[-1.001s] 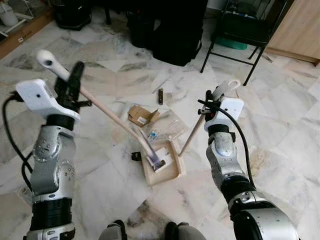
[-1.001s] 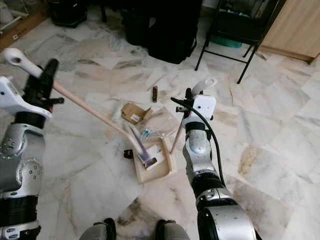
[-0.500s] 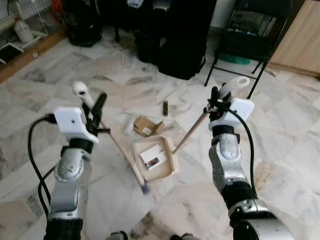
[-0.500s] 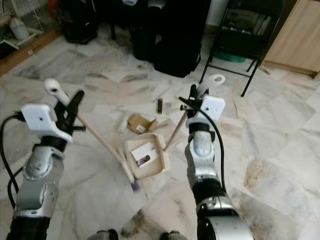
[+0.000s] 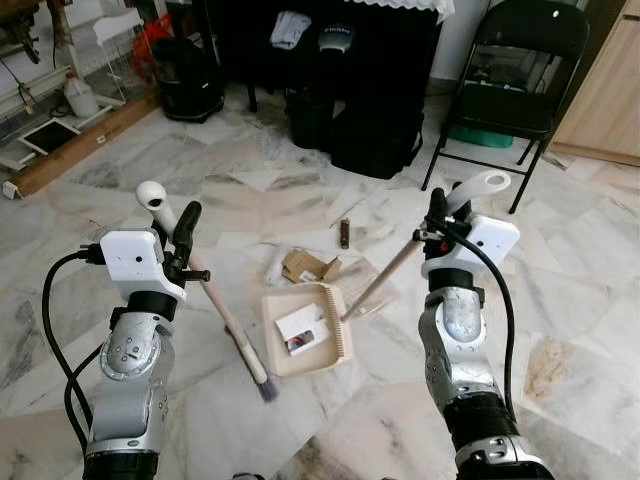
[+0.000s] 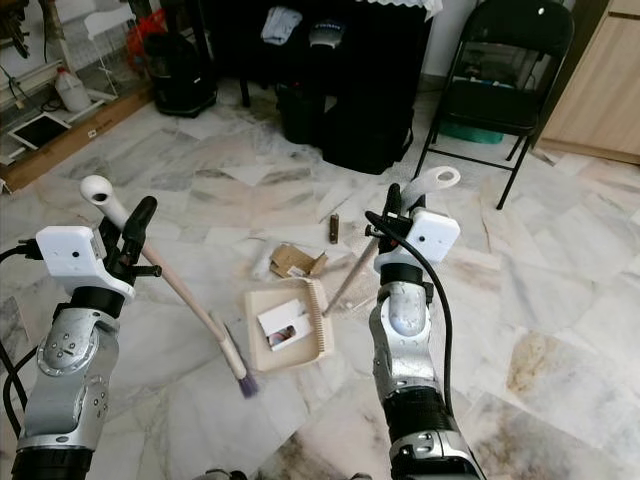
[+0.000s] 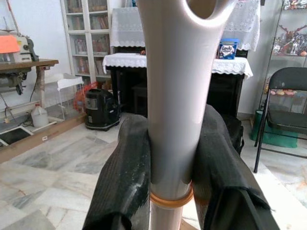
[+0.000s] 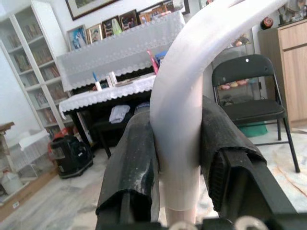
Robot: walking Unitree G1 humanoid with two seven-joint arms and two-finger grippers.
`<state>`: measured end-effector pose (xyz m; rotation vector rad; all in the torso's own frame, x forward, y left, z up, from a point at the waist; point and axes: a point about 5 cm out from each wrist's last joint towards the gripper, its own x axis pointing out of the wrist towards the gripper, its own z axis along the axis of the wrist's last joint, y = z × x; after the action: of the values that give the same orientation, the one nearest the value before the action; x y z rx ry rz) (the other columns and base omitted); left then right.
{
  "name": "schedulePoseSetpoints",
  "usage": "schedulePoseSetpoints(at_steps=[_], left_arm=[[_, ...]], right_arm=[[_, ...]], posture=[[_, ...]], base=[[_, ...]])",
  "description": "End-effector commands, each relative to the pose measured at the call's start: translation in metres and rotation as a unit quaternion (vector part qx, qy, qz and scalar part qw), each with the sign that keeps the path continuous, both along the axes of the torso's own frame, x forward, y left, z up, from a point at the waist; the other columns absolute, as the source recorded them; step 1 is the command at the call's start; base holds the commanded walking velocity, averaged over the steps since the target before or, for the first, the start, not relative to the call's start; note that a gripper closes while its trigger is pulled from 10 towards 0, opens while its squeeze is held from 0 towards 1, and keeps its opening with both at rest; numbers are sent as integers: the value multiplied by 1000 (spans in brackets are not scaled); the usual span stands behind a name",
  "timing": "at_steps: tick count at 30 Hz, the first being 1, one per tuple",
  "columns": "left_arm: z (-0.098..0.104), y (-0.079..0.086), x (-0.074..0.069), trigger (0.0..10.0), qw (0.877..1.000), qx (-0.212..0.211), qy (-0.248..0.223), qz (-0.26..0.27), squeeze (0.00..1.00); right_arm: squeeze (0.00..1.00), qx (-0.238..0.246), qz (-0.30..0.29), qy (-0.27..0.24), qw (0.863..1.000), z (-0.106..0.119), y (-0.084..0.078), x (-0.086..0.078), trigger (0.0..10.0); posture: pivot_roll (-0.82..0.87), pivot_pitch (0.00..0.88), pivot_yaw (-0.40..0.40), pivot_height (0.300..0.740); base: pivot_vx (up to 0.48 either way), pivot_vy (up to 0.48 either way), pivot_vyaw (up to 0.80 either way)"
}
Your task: Sweep floor
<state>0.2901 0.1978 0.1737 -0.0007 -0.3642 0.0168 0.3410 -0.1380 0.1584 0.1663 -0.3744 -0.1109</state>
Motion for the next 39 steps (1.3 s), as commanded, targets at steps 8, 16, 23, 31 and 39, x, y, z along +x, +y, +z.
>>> schedulePoseSetpoints(at_steps=[8,16,23,31,39], left_arm=[[-2,-3,-4,10000,1000,1,-6,4,0],[-3,-9,-1,10000,1000,9,-1,-7,0],[-6,-13,-4,10000,1000,10,5,-10,0],[-11,-15,-9,10000,1000,12,13,-12,0],[-13,-17,-12,10000,1000,8,13,-17,0]], right_arm=[[0,-9,0,-19,1000,14,-3,-10,10000],[0,-8,-3,-11,1000,13,-3,-13,10000],[0,-14,1,-4,1000,14,-4,-11,10000],[0,-19,-2,1,1000,14,-8,-11,10000],[0,-23,-3,2,1000,14,-11,-11,10000]], posture=[[-70,83,43,740],[-61,90,39,740],[-50,89,35,740],[-50,66,30,740],[-44,52,28,740]], base=[[0,0,763],[0,0,800],[0,0,800],[0,0,800],[0,0,800]])
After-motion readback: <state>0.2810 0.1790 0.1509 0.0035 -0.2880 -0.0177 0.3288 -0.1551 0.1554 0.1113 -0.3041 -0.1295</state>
